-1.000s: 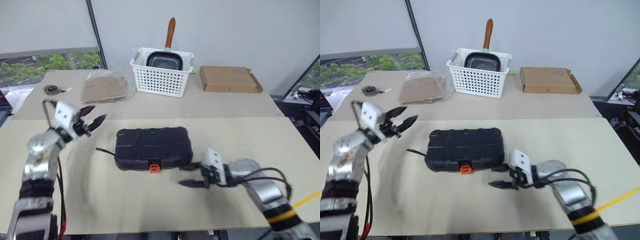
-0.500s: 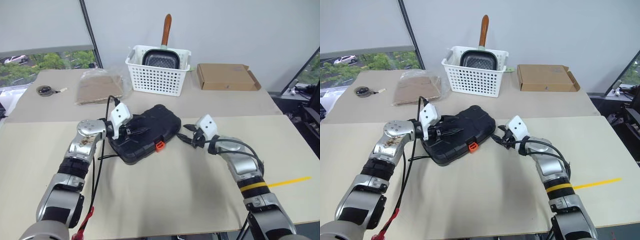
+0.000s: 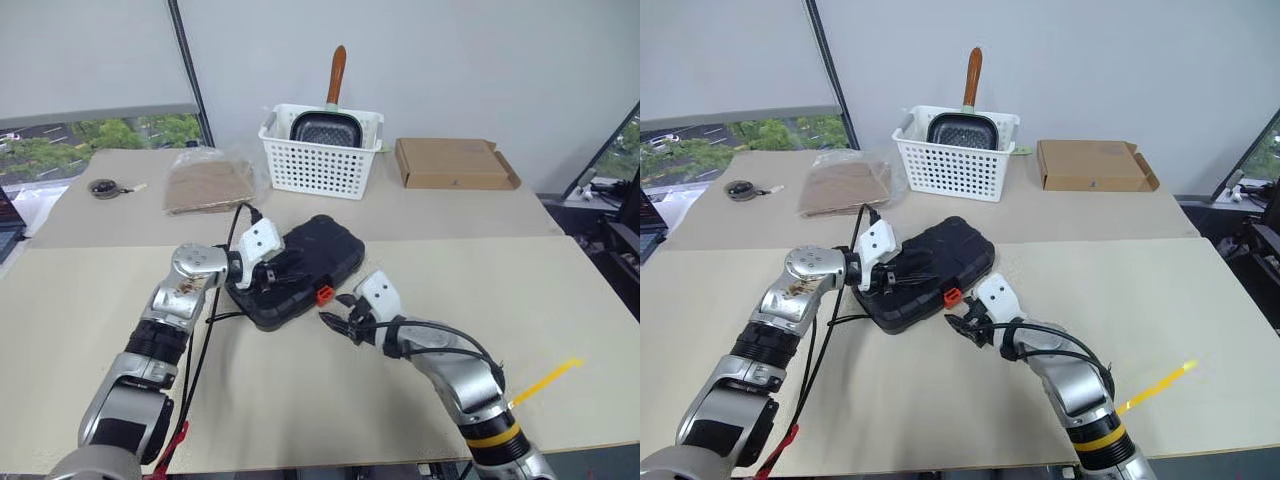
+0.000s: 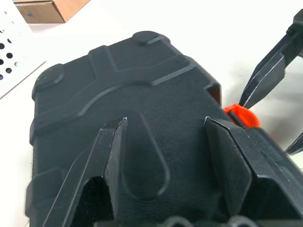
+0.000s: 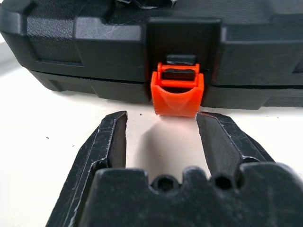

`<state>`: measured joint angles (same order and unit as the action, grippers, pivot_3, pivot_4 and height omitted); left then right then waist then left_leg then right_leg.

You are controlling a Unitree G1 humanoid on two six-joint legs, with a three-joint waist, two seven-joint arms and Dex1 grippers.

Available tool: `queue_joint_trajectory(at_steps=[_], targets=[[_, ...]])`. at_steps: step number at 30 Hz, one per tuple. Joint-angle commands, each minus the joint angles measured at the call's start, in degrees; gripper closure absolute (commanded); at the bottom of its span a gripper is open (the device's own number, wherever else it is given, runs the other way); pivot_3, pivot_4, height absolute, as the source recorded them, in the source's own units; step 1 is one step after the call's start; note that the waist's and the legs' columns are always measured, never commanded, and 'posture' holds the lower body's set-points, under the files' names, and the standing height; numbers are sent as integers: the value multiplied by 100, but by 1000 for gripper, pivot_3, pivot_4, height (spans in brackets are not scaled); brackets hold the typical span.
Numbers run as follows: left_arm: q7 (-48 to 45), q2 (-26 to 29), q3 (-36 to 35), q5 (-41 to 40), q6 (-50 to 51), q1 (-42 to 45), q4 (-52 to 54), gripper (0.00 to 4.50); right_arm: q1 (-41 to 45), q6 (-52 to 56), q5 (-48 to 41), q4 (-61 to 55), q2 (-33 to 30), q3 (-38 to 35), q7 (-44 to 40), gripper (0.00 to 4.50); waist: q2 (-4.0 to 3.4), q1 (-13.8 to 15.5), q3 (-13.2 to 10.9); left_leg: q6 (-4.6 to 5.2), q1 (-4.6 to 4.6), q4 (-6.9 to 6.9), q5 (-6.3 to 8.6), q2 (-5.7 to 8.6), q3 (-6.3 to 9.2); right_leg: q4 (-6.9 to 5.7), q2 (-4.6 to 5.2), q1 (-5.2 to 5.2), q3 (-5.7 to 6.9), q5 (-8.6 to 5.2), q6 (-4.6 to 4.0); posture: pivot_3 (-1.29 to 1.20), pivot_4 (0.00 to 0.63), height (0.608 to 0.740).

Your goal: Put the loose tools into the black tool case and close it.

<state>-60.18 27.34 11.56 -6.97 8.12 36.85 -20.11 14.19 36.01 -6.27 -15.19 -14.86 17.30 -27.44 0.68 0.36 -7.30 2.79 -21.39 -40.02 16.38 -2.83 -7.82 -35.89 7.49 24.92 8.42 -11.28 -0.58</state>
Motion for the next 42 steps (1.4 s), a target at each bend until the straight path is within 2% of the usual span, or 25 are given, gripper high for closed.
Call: queue_joint_trajectory(at_steps=[1,6,13,18,21,26,31,40,42], targets=[[45,-35,487,433,351,-406,-198,1694,48,11,118,-20,192,-8,290,1799,-3,13,3,-6,0,1,3,0,1,-1,0,0,0,0,0,0,150,700],[60,-14,487,432,384,-465,-123,1694,144,-52,227,231,326,-23,455,1799,-3,26,6,35,-6,1,-20,1,-2,-3,-1,-15,-2,-2,-4,0,150,700],[109,-18,463,437,385,-473,-137,1694,256,-94,173,573,674,-259,641,1799,-3,27,7,36,-6,4,-18,1,1,-3,0,-14,-1,-8,-13,0,150,700],[173,-37,436,430,360,-465,-168,1694,304,-374,289,637,678,-241,606,1799,-4,29,7,34,-6,3,-17,1,2,-3,0,-13,0,-8,-13,0,150,700],[139,-26,448,420,361,-468,-175,1648,294,-471,318,610,666,-204,597,2463,-4,28,6,33,-8,4,-16,1,1,-2,1,-11,-1,-8,-12,0,150,700],[105,-10,472,432,331,-455,-214,1648,208,-417,335,448,529,-125,497,4190,-4,27,6,25,-10,5,-13,0,4,-3,1,-5,0,-8,-12,0,150,700],[57,2,532,482,262,-431,-258,1648,116,-324,350,156,359,-91,438,4190,-5,36,5,-1,-14,5,2,1,9,2,4,10,1,-8,-12,0,150,700],[8,-62,647,515,238,-503,-221,1648,53,-27,202,-266,171,-139,404,4190,-5,48,6,33,-45,5,-17,2,16,7,5,11,6,-8,-12,0,150,700],[5,-69,658,522,228,-509,-224,1648,33,101,161,-325,140,-133,378,3643,-5,48,6,31,-45,6,-16,2,19,8,5,12,7,-8,-12,0,150,700]])
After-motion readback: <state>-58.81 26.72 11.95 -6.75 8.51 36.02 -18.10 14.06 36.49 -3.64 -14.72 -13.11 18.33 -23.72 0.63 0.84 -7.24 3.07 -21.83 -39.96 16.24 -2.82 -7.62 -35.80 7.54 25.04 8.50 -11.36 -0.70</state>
